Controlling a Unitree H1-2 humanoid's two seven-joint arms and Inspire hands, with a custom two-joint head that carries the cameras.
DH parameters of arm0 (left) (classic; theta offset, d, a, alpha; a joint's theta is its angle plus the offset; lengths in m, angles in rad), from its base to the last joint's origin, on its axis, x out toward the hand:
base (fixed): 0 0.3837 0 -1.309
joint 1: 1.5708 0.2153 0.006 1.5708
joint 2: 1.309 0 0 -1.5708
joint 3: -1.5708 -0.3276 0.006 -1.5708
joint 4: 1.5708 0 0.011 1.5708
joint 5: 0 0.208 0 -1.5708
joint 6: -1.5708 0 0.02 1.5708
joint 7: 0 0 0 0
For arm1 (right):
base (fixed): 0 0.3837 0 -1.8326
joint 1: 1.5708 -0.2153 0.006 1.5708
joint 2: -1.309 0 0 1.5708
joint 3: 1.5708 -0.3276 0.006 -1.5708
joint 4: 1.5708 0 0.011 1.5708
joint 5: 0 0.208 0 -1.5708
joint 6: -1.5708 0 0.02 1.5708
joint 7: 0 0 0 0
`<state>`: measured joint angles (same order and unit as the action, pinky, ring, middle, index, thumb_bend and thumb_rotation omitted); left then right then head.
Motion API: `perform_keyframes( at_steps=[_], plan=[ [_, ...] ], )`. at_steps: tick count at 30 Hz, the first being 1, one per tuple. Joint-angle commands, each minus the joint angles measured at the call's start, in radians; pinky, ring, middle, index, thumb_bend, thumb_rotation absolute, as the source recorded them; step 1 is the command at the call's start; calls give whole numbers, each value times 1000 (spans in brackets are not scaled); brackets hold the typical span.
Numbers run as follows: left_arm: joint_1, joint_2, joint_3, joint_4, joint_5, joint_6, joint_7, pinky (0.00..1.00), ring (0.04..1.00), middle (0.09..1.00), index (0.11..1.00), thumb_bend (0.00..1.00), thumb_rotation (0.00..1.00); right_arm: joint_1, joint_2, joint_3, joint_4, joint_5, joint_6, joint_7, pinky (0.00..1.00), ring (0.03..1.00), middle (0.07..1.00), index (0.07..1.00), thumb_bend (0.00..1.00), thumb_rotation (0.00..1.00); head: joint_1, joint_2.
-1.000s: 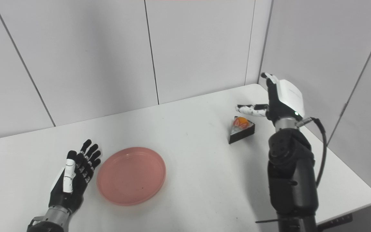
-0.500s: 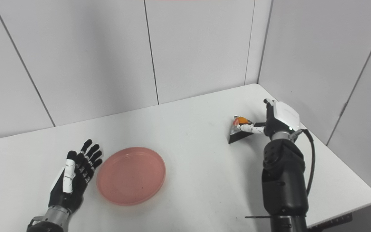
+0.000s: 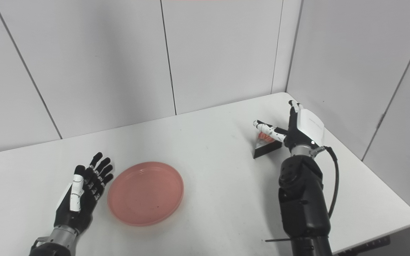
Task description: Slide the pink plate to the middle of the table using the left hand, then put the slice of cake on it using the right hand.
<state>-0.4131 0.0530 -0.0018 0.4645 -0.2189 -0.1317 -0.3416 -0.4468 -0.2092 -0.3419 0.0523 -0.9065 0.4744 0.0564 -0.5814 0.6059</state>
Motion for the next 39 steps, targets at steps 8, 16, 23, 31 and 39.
perform_keyframes(
  at_steps=[8,16,23,31,39],
  plan=[
    [26,6,-3,29,-1,-47,-22,975,963,954,960,826,1000,-58,-29,47,50,11,-5,-35,815,930,958,920,835,699,10,2],
    [34,7,-10,12,8,-45,-18,960,958,953,960,830,1000,-73,-40,85,141,2,-5,-42,769,917,947,910,847,604,17,11],
    [33,9,-14,33,11,-66,-20,971,966,960,969,842,1000,-86,-40,102,197,7,-5,-57,772,924,953,912,845,542,20,14],
    [38,4,-19,17,13,-61,-14,951,955,950,958,832,1000,-90,-43,102,248,0,-5,-76,755,919,953,912,810,432,24,19],
    [41,2,-20,17,23,-71,-12,959,958,954,961,822,1000,-90,-73,134,295,50,-5,-121,591,750,871,835,738,179,29,20]
  ],
)
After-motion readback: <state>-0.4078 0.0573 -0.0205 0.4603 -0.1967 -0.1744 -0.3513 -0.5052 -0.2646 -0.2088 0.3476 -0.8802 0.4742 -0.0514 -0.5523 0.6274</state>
